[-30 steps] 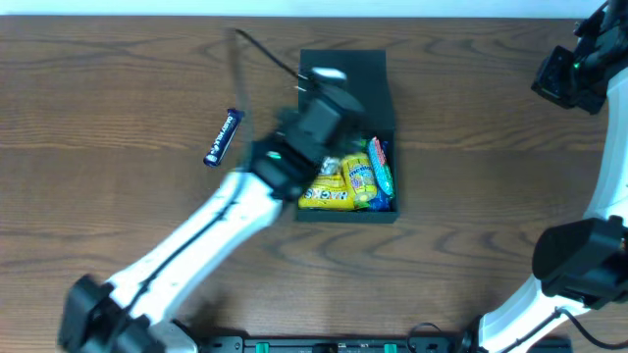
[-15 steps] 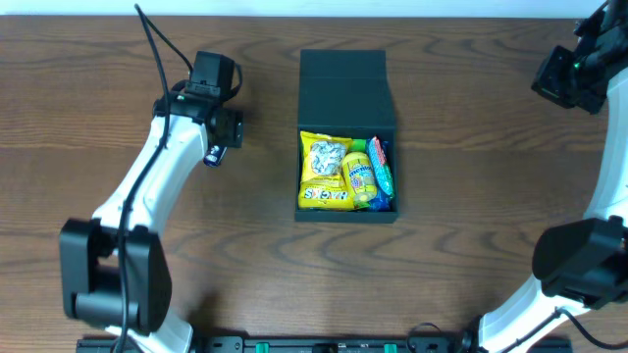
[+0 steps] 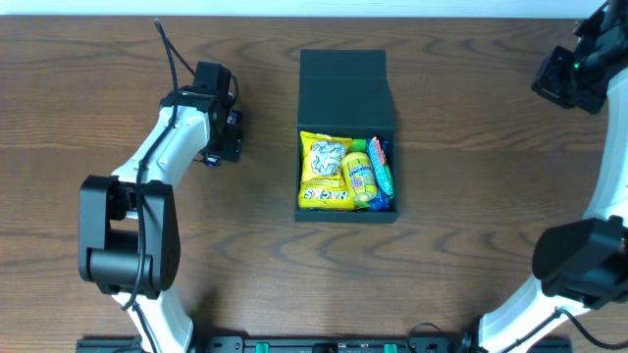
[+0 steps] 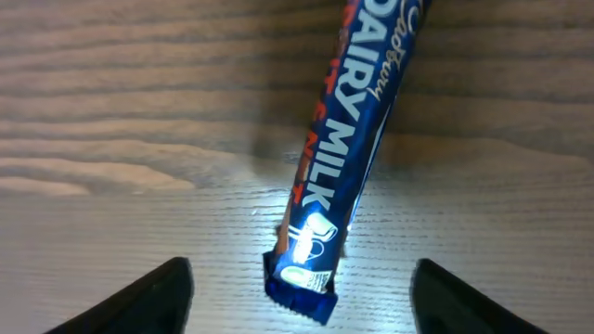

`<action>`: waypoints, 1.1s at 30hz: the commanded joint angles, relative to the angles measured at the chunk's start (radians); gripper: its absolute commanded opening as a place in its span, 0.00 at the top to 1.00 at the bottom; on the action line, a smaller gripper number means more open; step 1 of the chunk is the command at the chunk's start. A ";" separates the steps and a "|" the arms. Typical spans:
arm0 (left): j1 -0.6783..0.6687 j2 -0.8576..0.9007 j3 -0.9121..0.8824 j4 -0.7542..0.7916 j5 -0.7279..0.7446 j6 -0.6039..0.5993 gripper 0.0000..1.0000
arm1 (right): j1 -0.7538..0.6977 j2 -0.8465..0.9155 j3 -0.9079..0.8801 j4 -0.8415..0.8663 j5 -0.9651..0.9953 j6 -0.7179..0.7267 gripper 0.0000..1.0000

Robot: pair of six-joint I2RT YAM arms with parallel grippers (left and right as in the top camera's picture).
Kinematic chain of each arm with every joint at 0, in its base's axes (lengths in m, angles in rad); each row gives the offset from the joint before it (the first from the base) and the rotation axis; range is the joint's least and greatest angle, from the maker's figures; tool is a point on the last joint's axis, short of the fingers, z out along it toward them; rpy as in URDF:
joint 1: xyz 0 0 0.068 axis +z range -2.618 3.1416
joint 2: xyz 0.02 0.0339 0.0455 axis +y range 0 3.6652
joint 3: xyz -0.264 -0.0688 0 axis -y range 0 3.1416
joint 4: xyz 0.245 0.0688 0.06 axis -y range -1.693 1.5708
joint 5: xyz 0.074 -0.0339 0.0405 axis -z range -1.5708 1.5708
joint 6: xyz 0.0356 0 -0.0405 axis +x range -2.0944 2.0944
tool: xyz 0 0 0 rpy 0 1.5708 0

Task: Pack container
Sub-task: 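Move left gripper to the blue Dairy Milk bar and grasp it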

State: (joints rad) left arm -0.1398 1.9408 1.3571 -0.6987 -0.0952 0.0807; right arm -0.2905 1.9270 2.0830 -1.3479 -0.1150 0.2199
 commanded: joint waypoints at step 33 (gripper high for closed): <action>0.008 0.120 -0.004 0.045 0.040 0.016 0.79 | -0.003 0.003 0.004 -0.001 0.003 0.011 0.98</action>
State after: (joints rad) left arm -0.1383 2.0388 1.3571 -0.6472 -0.0521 0.0868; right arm -0.2905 1.9270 2.0830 -1.3483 -0.1150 0.2199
